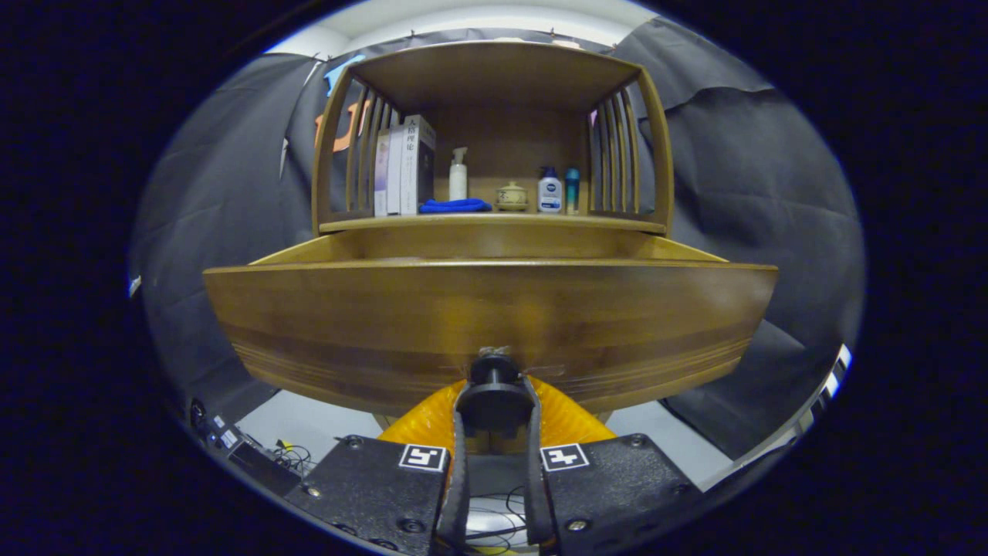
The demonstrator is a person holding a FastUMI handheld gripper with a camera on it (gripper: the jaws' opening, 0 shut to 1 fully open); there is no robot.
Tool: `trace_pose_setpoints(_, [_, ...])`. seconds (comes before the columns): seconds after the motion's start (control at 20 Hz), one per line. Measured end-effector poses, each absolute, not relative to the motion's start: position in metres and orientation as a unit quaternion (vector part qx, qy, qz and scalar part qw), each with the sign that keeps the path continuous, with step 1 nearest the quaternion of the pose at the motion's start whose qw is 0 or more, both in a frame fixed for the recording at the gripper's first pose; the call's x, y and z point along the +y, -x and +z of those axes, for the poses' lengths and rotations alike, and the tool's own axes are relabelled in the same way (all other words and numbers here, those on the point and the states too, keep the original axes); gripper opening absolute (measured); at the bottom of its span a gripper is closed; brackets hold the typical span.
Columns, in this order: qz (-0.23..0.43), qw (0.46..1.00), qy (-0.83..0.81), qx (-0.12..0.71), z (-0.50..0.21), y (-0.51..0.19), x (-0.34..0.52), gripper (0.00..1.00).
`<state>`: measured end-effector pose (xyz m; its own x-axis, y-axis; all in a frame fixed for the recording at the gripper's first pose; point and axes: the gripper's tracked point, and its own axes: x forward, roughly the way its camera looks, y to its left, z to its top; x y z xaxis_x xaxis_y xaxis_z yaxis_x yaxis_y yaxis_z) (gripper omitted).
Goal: Pull open the drawer, take out the items inside it, and place them on the countertop above the cabinet.
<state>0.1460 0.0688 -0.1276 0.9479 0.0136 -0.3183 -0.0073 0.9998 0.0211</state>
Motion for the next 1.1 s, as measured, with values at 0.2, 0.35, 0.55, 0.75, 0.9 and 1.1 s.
trace_pose_setpoints(0.2, [-0.001, 0.987, -0.007, 0.163, -0.129, -0.146, 0.069, 0.31])
trace_pose_setpoints(0.35, [0.008, 0.988, -0.005, 0.155, -0.130, -0.147, 0.069, 0.35])
trace_pose_setpoints(0.55, [0.021, 0.993, -0.020, 0.117, -0.107, -0.141, 0.071, 0.55])
trace_pose_setpoints(0.75, [0.033, 0.995, -0.018, 0.088, -0.074, -0.130, 0.060, 0.78])
trace_pose_setpoints(0.9, [0.022, 0.996, -0.037, 0.077, -0.040, -0.134, 0.048, 0.95])
trace_pose_setpoints(1.1, [0.024, 0.995, -0.047, 0.081, 0.012, -0.161, 0.036, 1.00])
